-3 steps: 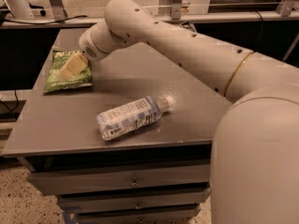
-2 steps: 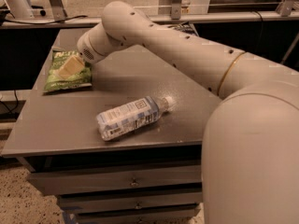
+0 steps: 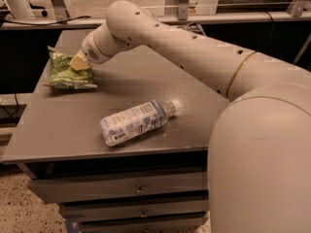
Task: Move green jalapeno chip bag near blue plastic bottle
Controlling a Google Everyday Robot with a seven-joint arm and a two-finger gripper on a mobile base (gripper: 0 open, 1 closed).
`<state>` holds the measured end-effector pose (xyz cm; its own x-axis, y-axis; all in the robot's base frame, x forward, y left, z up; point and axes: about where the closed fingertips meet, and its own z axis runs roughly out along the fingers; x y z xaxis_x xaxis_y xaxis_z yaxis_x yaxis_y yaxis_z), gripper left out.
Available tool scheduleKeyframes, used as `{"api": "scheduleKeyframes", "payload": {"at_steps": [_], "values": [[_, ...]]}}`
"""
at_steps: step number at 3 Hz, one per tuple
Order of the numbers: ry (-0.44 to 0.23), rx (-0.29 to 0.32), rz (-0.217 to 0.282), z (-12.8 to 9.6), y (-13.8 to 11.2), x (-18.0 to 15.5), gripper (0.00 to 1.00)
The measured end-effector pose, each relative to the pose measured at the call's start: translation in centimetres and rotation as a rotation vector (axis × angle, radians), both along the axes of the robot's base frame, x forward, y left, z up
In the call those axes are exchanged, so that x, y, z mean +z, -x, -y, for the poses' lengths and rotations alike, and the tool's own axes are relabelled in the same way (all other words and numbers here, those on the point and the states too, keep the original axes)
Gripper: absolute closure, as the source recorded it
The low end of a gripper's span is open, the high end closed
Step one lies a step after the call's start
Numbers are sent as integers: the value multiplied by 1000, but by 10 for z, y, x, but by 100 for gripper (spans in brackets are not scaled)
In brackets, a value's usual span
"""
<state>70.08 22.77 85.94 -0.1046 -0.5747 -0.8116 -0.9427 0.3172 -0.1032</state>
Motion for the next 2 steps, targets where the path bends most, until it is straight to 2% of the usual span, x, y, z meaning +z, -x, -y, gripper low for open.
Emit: {"api": "scheduleKeyframes", "payload": {"at_steps": [1, 2], "values": [[16, -19, 8, 9, 1, 3, 87], [47, -51, 37, 31, -4, 17, 100]]}}
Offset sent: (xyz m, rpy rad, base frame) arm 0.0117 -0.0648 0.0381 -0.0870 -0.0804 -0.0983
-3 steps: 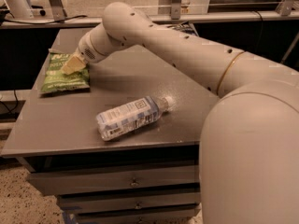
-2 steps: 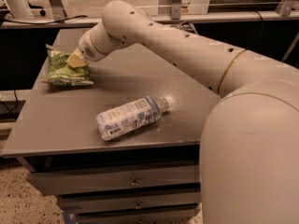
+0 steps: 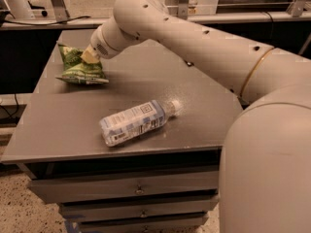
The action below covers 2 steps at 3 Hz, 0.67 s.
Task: Move green jalapeno chip bag near blue plastic bottle
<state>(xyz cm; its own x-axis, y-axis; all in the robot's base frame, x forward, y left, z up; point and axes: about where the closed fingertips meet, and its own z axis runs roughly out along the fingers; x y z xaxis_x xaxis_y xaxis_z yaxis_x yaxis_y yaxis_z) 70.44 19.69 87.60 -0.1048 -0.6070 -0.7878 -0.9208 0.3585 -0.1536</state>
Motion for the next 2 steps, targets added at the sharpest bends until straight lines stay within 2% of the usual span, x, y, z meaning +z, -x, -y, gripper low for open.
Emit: {"api": "scheduleKeyframes", "payload": {"at_steps": [1, 2], "values": [[58, -47, 57, 51, -10, 29, 100], [97, -64, 94, 104, -11, 46, 100]]}}
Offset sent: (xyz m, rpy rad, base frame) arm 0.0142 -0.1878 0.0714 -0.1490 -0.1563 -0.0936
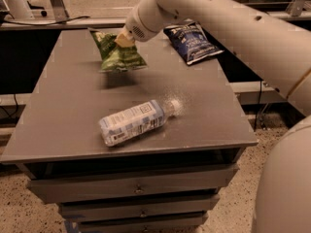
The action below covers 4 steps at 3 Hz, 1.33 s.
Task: Move green jalapeno chip bag near blue plastic bottle
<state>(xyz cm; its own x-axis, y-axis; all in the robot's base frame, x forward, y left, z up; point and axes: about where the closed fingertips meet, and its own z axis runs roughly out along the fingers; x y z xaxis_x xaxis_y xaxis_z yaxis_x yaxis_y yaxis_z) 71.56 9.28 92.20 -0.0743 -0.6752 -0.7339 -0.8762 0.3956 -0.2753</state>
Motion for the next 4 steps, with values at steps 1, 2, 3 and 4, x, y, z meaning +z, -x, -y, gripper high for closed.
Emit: {"api": "scheduleKeyframes", "payload": {"at_steps": [1, 2, 3, 4], "values": [[31, 22, 20, 48, 8, 2, 100], [57, 80, 45, 86, 21, -1, 100], [80, 134, 56, 116, 37, -9, 100], [87, 169, 48, 132, 58, -15, 100]]}}
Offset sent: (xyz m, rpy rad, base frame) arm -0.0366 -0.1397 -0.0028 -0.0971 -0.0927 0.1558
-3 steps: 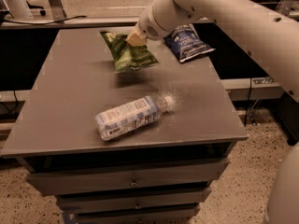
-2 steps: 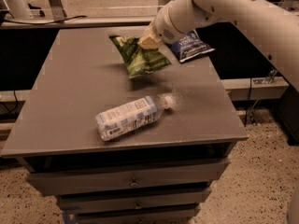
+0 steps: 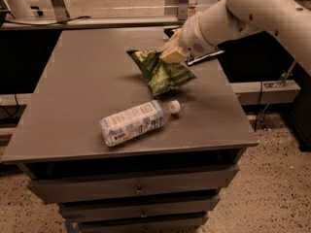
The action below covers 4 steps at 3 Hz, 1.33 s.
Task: Move green jalapeno chip bag near blue plastic bottle
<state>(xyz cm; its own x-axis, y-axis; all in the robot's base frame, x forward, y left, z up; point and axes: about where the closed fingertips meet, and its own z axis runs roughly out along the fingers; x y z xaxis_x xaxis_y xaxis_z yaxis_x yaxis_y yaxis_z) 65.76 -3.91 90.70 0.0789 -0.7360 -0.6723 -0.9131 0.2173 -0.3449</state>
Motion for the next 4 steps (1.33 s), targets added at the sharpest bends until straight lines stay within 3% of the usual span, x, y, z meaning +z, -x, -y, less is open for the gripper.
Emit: {"api": "scheduleKeyframes", "payload": {"at_steps": [3, 4], "values": [[-25, 81, -40, -11, 63, -6, 100], [-32, 90, -62, -16, 73, -9, 82]]}}
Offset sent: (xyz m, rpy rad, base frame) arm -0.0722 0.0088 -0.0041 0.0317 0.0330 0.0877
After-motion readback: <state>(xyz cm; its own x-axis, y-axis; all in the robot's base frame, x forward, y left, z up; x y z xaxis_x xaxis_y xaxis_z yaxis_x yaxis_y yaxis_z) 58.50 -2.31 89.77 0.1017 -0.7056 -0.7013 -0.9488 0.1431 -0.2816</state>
